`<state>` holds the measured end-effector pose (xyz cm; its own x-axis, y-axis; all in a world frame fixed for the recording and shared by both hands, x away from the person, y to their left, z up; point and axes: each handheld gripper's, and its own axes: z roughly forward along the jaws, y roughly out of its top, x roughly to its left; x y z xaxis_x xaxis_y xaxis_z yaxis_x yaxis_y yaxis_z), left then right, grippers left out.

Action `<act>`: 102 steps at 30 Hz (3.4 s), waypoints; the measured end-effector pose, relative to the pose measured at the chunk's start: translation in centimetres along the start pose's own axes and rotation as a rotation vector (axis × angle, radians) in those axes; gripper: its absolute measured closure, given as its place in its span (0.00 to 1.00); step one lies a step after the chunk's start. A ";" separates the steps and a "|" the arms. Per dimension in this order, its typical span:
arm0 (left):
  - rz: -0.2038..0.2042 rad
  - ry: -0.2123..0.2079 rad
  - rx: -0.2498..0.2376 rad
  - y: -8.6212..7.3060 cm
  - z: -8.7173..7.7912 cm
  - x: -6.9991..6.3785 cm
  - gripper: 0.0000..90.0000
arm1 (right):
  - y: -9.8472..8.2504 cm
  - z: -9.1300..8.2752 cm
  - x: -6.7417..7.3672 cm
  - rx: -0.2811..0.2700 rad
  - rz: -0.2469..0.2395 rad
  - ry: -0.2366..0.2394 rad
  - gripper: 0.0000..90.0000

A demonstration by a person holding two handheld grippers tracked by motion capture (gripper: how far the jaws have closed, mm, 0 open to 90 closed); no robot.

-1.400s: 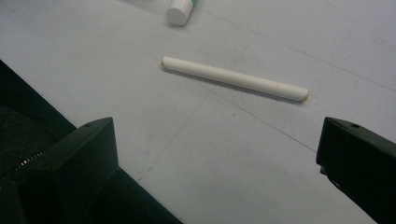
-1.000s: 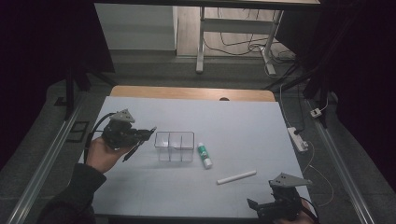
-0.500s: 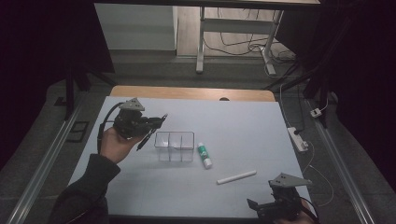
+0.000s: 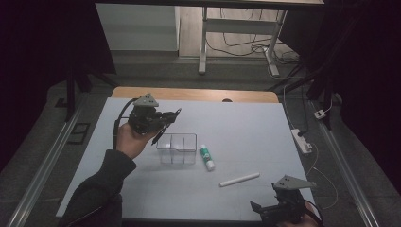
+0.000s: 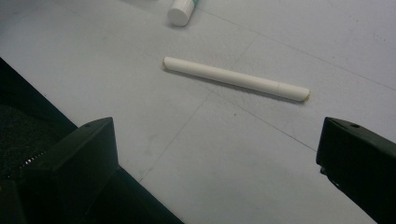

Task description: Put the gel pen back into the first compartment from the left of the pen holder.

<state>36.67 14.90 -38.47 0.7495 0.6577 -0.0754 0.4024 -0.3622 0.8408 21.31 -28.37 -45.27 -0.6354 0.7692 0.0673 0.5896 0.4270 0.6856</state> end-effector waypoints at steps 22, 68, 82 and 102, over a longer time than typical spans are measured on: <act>0.038 0.014 -0.043 -2.0 2.6 0.1 0.89 | 0.0 0.0 0.0 -0.002 -0.002 0.006 0.00; -0.107 0.016 0.122 -7.1 -1.5 -0.5 0.07 | 0.0 0.0 0.1 0.002 -0.005 0.003 0.00; -0.133 0.005 0.107 -11.3 -7.1 -2.6 0.01 | 0.1 0.1 0.1 0.012 -0.011 0.005 0.00; -0.242 0.035 0.148 -19.2 -12.9 -5.9 0.00 | 0.1 0.1 0.3 0.013 -0.022 0.004 0.00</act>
<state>17.78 26.51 -47.28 0.6051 0.7579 -0.2435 0.6414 -0.2829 0.7132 21.22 -28.07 -45.28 -0.6507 0.7573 0.0553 0.5814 0.4501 0.6778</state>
